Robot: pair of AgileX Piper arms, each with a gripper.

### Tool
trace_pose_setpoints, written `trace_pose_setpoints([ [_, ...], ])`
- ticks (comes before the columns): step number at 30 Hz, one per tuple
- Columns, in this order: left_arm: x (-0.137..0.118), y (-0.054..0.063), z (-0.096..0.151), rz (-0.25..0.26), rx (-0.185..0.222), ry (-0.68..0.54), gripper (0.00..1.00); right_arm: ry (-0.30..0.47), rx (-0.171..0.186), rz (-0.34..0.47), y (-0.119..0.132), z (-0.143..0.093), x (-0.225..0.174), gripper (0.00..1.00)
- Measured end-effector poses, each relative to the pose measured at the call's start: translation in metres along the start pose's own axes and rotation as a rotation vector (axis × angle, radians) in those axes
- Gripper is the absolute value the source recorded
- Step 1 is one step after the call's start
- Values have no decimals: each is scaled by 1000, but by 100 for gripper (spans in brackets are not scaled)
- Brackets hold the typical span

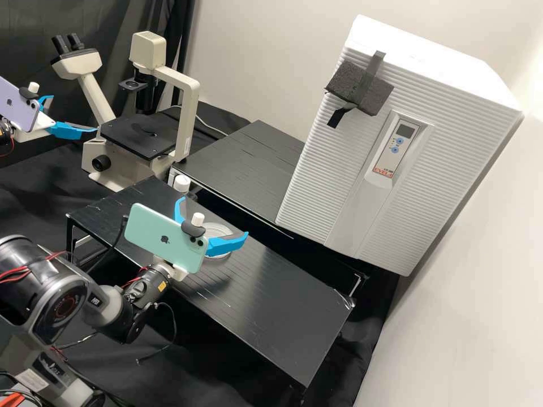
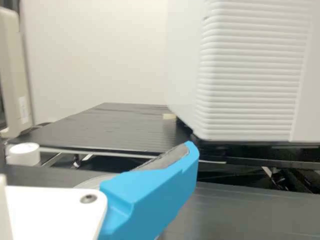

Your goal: Open the petri dish lid.

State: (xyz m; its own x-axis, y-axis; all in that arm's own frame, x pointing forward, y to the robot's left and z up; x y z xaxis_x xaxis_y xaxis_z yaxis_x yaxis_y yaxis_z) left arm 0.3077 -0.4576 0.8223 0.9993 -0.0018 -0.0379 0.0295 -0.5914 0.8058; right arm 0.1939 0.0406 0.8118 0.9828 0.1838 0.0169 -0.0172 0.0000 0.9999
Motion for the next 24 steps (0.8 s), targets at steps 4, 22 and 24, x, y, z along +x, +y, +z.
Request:
trace_pose_setpoints([
  [4, 0, 0, 0, 0, 0, 0, 100, 9, -19, -16, -4, -3, -1, 100],
  [22, 0, 0, 0, 0, 0, 0, 100, -71, -35, -51, -17, 8, 6, 100],
  [24, 0, 0, 0, 0, 0, 0, 100, -70, -35, -50, -17, 8, 8, 100],
])
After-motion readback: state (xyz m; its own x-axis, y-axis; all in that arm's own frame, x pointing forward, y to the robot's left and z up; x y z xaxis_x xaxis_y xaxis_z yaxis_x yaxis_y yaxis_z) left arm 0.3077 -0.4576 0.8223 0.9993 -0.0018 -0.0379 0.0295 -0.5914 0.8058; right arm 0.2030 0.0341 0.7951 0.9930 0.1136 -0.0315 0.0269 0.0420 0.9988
